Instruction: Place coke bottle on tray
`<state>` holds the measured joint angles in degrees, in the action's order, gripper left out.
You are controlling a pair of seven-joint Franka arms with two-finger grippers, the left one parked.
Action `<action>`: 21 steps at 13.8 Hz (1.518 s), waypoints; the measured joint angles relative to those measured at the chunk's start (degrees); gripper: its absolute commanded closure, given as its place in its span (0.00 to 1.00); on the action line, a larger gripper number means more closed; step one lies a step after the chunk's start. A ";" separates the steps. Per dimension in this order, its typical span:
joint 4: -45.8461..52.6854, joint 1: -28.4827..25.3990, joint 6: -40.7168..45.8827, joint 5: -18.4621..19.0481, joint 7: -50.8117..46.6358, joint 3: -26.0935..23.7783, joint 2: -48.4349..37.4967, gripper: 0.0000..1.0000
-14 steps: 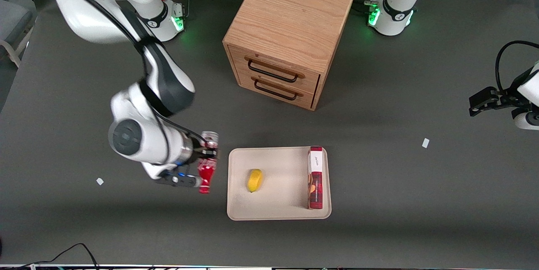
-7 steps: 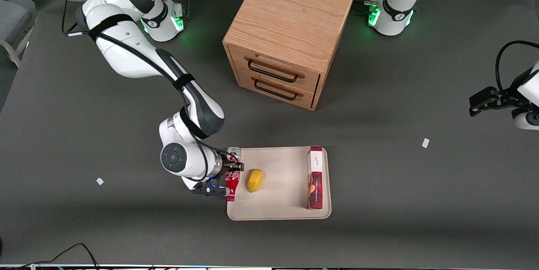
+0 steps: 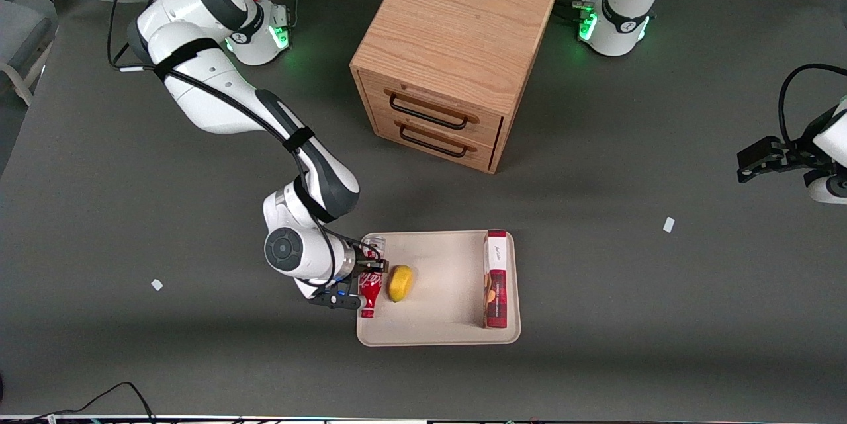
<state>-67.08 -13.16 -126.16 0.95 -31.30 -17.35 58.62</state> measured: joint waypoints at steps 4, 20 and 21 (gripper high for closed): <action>0.17 0.03 -0.87 0.00 -1.61 0.10 0.00 0.00; 1.08 6.66 43.63 0.32 -0.87 7.32 -35.42 0.00; 1.00 7.39 47.95 0.32 0.84 8.44 -38.46 0.00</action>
<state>-66.08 -5.76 -78.21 1.26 -30.46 -8.92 20.16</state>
